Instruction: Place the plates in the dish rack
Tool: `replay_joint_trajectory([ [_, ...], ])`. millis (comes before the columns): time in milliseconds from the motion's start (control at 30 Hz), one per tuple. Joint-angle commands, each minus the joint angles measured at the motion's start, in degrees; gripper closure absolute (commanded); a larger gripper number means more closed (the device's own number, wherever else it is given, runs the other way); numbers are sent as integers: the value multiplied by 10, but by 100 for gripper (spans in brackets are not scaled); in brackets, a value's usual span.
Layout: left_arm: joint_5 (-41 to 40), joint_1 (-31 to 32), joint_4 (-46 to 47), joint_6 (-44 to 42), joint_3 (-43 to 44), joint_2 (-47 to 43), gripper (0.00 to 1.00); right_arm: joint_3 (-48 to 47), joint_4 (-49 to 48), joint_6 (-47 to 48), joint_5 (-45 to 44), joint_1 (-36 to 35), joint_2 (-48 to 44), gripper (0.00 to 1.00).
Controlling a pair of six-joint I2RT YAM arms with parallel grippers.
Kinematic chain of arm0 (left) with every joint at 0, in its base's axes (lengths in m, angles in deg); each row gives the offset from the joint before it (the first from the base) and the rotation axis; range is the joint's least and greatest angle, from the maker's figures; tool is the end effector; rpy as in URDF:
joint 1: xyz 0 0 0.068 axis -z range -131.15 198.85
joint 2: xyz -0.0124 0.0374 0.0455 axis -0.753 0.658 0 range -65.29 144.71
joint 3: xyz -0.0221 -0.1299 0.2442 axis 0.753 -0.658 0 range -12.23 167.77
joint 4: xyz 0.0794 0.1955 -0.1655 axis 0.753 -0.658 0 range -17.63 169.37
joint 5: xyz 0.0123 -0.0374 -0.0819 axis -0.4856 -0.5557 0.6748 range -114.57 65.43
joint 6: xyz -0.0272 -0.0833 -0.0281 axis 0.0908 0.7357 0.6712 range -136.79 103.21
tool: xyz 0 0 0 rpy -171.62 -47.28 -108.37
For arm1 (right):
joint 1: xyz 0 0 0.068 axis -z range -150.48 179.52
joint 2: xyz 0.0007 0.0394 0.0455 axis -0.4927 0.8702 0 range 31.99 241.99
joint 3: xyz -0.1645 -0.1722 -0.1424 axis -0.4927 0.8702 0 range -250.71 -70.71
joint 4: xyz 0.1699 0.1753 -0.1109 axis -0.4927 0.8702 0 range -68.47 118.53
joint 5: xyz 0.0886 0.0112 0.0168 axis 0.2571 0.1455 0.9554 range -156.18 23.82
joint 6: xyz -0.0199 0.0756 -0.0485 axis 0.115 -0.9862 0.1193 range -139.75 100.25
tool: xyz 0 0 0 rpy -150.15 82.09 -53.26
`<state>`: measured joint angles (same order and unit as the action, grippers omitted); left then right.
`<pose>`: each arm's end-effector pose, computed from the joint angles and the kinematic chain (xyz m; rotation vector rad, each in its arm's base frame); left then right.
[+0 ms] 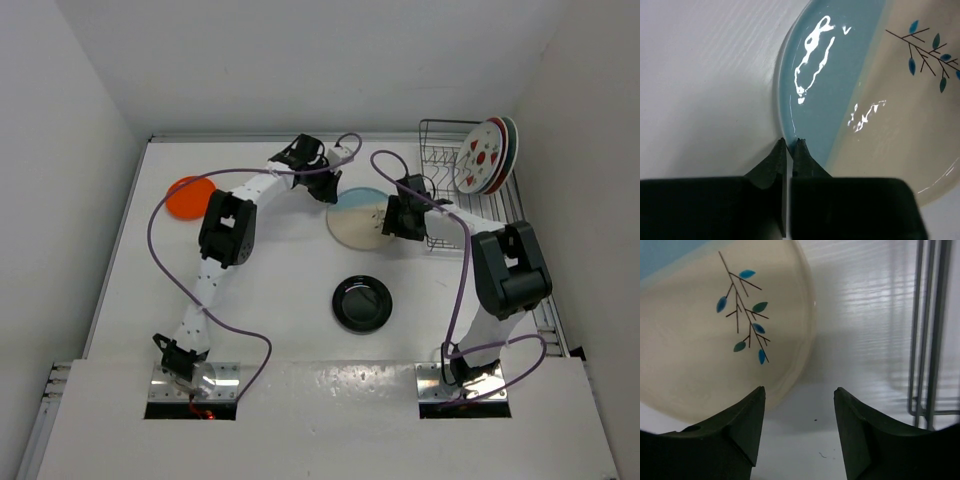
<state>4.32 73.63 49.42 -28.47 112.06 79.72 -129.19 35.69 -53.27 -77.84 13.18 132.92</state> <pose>0.5190 -0.2834 0.1213 0.9704 2.2330 -0.7192 0.3720 0.0917 0.1222 0.4544 2.4893 0.0857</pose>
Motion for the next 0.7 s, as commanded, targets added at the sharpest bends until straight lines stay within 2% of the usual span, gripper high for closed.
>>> replay_joint_trajectory([
  [0,-11,18,-58,2,-10,35,100,13,-47,-14,57,6,-5,41],
  [167,-51,18,-58,-25,1,3,100,42,-96,31,112,23,-27,32],
  [233,-51,12,-58,-70,1,-18,100,43,-95,56,154,28,-31,28],
  [433,53,12,-77,-233,-42,-119,100,59,-118,92,265,43,-34,23],
  [600,84,12,-82,-245,-69,-145,100,94,-206,76,299,47,6,22],
  [667,92,12,-82,-251,-69,-151,100,93,-214,67,314,50,17,22],
])
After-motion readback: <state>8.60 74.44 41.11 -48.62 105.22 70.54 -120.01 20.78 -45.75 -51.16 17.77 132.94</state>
